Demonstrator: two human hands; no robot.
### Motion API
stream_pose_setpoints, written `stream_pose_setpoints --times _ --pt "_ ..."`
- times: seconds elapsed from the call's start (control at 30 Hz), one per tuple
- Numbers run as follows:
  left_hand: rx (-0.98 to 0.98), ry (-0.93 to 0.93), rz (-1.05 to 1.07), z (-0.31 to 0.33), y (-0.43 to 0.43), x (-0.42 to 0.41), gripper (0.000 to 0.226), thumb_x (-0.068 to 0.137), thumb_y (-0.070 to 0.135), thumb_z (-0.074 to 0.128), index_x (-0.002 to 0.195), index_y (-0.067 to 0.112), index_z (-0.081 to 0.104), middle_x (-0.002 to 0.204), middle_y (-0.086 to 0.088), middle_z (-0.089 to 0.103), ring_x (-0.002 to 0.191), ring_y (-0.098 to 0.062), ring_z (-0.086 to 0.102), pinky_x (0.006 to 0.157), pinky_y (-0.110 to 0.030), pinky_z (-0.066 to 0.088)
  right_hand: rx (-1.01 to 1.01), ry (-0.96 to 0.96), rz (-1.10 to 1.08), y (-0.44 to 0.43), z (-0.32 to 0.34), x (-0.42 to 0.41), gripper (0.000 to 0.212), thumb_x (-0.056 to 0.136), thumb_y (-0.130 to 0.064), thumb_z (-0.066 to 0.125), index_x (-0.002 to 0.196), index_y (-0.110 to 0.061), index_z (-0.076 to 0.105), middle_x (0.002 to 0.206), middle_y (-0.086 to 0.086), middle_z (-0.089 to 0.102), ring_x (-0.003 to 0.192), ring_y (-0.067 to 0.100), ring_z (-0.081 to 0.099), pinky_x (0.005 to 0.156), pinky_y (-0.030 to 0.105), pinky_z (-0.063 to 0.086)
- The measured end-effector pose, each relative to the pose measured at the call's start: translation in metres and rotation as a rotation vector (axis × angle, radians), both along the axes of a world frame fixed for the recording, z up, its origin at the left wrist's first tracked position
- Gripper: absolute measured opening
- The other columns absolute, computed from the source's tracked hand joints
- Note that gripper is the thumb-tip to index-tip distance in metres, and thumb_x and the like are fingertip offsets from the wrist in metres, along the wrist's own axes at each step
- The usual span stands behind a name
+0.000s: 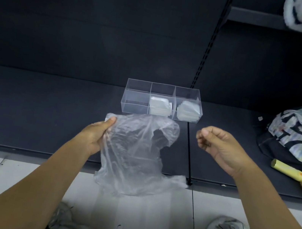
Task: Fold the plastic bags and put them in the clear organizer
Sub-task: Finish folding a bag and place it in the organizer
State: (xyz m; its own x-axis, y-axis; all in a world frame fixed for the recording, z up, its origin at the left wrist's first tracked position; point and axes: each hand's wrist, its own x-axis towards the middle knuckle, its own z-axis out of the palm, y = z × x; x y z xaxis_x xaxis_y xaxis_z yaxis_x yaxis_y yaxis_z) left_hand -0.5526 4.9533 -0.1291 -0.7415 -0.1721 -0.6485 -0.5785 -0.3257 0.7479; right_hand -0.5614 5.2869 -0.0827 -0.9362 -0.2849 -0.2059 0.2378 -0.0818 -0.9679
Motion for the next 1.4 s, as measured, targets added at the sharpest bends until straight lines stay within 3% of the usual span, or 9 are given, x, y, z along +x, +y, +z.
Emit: stream_pose_setpoints --times 0.13,0.23,0.37,0.53,0.67,0.77,0.97,1.1,1.4 --pt "0.011 -0.032 0.011 -0.017 -0.005 -0.007 0.028 0.085 0.035 0.07 0.098 0.01 0.069 0.098 -0.014 0.073 0.088 -0.028 0.069 0.077 -0.041 0.055 0.054 -0.161 -0.004 -0.01 -0.016 -0.003 0.026 0.085 -0.033 0.06 0.079 -0.009 0.069 0.079 0.004 0.069 0.072 0.014 0.06 0.067 0.022 0.055" --pt "0.006 -0.058 0.002 -0.034 -0.004 -0.01 0.033 0.087 0.034 0.068 0.106 0.007 0.068 0.104 -0.015 0.072 0.091 -0.029 0.069 0.076 -0.039 0.055 0.208 -0.429 0.105 -0.052 -0.048 0.007 0.048 0.095 -0.046 0.047 0.094 -0.005 0.072 0.095 0.009 0.073 0.087 0.018 0.068 0.084 0.031 0.056" --pt "-0.039 -0.005 -0.065 -0.053 -0.004 -0.004 0.029 0.087 0.03 0.068 0.102 0.006 0.071 0.102 -0.017 0.072 0.084 -0.027 0.071 0.068 -0.032 0.055 -0.191 -0.65 0.046 -0.105 -0.07 -0.001 0.058 0.091 -0.062 0.042 0.117 -0.011 0.055 0.09 0.003 0.06 0.082 0.015 0.059 0.091 0.034 0.048" --pt "-0.115 0.078 -0.062 -0.063 -0.012 0.008 0.028 0.082 0.033 0.072 0.095 0.008 0.074 0.095 -0.014 0.074 0.082 -0.025 0.07 0.073 -0.033 0.053 -0.798 -0.814 -0.135 -0.117 -0.065 -0.031 0.021 0.08 -0.028 0.07 0.087 -0.01 0.062 0.088 0.006 0.067 0.08 0.017 0.066 0.082 0.03 0.053" --pt "-0.096 0.088 0.146 -0.065 -0.025 0.005 0.018 0.085 0.026 0.07 0.088 0.008 0.073 0.082 -0.007 0.074 0.07 -0.017 0.07 0.072 -0.031 0.052 -0.699 -0.82 -0.226 -0.087 -0.071 -0.04 0.011 0.075 -0.012 0.069 0.083 -0.009 0.062 0.068 0.0 0.067 0.054 0.008 0.061 0.051 0.018 0.047" --pt "-0.084 0.1 0.179 -0.065 -0.028 0.001 0.014 0.086 0.023 0.069 0.086 0.009 0.072 0.08 -0.004 0.074 0.071 -0.016 0.069 0.072 -0.03 0.053 -0.511 -0.868 -0.309 -0.058 -0.076 -0.041 0.012 0.076 -0.01 0.068 0.075 -0.01 0.056 0.061 0.0 0.058 0.048 0.007 0.051 0.047 0.018 0.042" --pt "-0.08 0.108 0.135 -0.065 -0.021 -0.003 0.015 0.087 0.025 0.068 0.09 0.011 0.072 0.082 -0.002 0.075 0.074 -0.014 0.07 0.07 -0.028 0.052 -0.165 -0.744 -0.404 -0.026 -0.082 -0.039 0.003 0.088 -0.005 0.064 0.091 -0.007 0.065 0.072 0.004 0.061 0.062 0.01 0.053 0.055 0.02 0.05" --pt "-0.074 0.074 0.119 -0.066 -0.019 -0.006 0.014 0.087 0.026 0.068 0.088 0.012 0.072 0.081 -0.001 0.075 0.072 -0.013 0.07 0.069 -0.029 0.052 -0.22 -0.668 -0.198 -0.017 -0.083 -0.034 0.035 0.075 -0.023 0.073 0.106 -0.008 0.068 0.077 0.002 0.062 0.07 0.01 0.058 0.065 0.022 0.055" --pt "-0.111 0.01 0.112 -0.071 -0.021 -0.016 0.013 0.086 0.024 0.07 0.089 0.012 0.071 0.087 -0.006 0.073 0.077 -0.019 0.068 0.077 -0.033 0.053 0.08 -0.13 0.13 -0.015 -0.088 -0.027 0.071 0.082 0.014 0.062 0.131 -0.035 0.047 0.131 0.003 0.052 0.102 0.026 0.063 0.091 0.03 0.053"
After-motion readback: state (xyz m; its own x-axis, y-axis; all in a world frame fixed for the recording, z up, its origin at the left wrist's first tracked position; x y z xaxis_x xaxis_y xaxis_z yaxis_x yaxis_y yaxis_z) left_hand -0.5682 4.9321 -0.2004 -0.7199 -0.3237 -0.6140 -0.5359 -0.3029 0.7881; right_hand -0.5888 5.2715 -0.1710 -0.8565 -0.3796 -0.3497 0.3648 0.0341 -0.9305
